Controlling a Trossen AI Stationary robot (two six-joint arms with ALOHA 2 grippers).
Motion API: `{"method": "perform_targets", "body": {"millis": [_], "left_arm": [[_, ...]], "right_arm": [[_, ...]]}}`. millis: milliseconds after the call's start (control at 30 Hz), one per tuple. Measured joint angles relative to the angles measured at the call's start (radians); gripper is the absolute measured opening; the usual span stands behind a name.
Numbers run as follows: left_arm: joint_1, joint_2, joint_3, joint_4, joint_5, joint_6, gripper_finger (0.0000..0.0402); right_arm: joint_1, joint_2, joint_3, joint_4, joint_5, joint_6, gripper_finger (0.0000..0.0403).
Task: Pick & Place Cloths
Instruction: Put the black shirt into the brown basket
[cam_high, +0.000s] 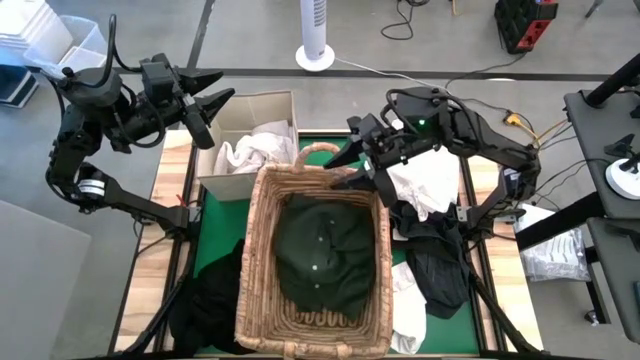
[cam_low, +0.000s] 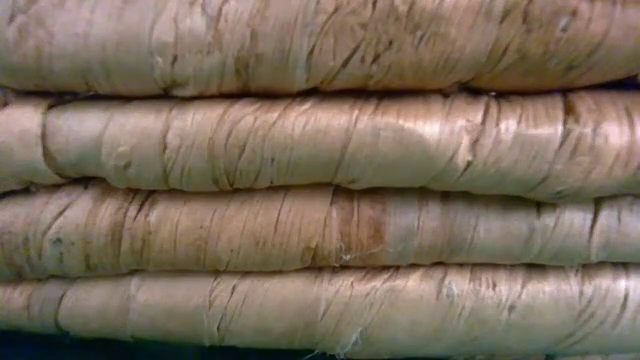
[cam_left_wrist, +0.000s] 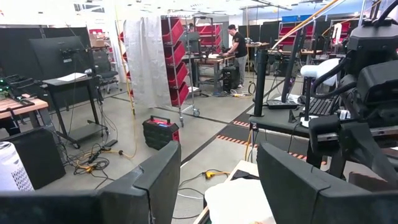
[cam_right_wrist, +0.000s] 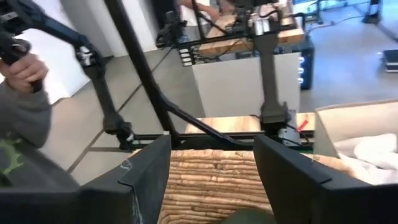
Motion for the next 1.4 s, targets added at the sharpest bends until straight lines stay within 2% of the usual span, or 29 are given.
{"method": "perform_targets", "body": {"millis": [100, 300, 400, 467, 567, 633, 700, 933, 1100, 1400], "left_arm": [[0.000, 0.000, 0.000, 0.000, 0.000, 0.000, 0.0190], [0.000, 0.015, 0.000, -0.008, 0.029, -0.016, 0.0190], [0.000, 0.037, 0.000, -0.016, 0.075, -0.021, 0.0190], [0.000, 0.056, 0.000, -0.027, 0.144, -0.034, 0.0190], [0.000, 0.087, 0.000, -0.045, 0.371, -0.042, 0.0190], [-0.001, 0.108, 0.000, -0.049, 0.498, -0.044, 0.0190], [-0.001, 0.126, 0.000, -0.055, 0.548, -0.050, 0.0190], [0.000, 0.146, 0.005, -0.175, 0.529, -0.103, 0.0190], [0.001, 0.138, 0.007, -0.188, 0.513, -0.146, 0.0190], [0.000, 0.132, 0.008, -0.191, 0.513, -0.151, 0.0190]], "right_arm": [[0.000, -0.023, 0.019, -0.078, 0.093, -0.005, 0.0221], [0.000, -0.069, 0.148, -0.470, 0.383, -0.019, 0.0197], [0.000, -0.102, 0.156, -0.620, 0.498, 0.012, 0.0187], [0.000, -0.123, 0.153, -0.694, 0.563, 0.033, 0.0181], [0.000, -0.153, 0.153, -0.779, 0.636, 0.068, 0.0176], [0.000, -0.169, 0.153, -0.807, 0.669, 0.077, 0.0174], [0.000, -0.184, 0.149, -0.802, 0.691, 0.075, 0.0173], [-0.001, -0.221, 0.137, -0.803, 0.746, 0.006, 0.0183], [0.000, -0.239, 0.107, -0.787, 0.754, -0.027, 0.0183], [0.000, -0.333, -0.068, -0.646, 0.754, -0.104, 0.0168]]}}
